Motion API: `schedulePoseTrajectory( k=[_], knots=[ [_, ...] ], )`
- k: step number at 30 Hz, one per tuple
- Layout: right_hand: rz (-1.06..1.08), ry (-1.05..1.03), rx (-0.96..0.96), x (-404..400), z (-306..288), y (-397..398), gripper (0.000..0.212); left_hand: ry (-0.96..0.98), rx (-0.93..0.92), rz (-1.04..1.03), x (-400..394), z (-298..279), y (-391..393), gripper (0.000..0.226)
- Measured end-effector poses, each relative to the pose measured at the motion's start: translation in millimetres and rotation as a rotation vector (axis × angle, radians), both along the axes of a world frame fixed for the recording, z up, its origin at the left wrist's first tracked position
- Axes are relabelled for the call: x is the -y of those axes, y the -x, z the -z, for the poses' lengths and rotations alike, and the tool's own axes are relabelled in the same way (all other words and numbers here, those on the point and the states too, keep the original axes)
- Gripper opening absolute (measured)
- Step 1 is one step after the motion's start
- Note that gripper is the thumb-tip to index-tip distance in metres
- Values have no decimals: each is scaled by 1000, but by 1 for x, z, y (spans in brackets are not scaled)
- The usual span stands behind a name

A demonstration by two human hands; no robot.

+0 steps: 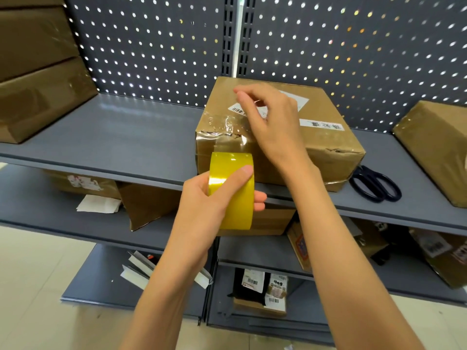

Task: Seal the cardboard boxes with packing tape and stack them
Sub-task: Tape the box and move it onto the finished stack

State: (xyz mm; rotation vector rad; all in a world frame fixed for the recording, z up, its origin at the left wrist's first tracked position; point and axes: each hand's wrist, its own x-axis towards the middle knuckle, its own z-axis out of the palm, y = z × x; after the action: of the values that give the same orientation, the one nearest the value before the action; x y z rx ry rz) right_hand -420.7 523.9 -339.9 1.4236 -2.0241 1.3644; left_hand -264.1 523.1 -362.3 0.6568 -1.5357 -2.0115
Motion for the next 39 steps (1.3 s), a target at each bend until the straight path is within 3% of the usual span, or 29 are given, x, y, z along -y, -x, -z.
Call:
schedulePoseTrajectory(
  k=[2, 6, 12, 25, 29, 39],
  knots=[
    [-112, -68, 44, -11, 0, -9, 30, -10, 2, 0, 0, 1, 1, 20],
    [-124, -470, 80, -21, 0, -19, 42, 12, -14, -3, -1, 4, 1, 30],
    [-116, -679, 90, -22, -7, -19, 47, 54, -41, -32, -2, 9, -4, 22],
    [-82, -710, 56, -19, -8, -19, 47, 36, 83, 20, 5, 1, -9, 32],
    [-95, -737, 49, -21, -11, -20, 46, -29, 142, 28, 2, 9, -13, 19],
    [-8, -623, 0, -20, -2, -25, 45, 2, 121, -58, -7, 14, -9, 13]
  ],
)
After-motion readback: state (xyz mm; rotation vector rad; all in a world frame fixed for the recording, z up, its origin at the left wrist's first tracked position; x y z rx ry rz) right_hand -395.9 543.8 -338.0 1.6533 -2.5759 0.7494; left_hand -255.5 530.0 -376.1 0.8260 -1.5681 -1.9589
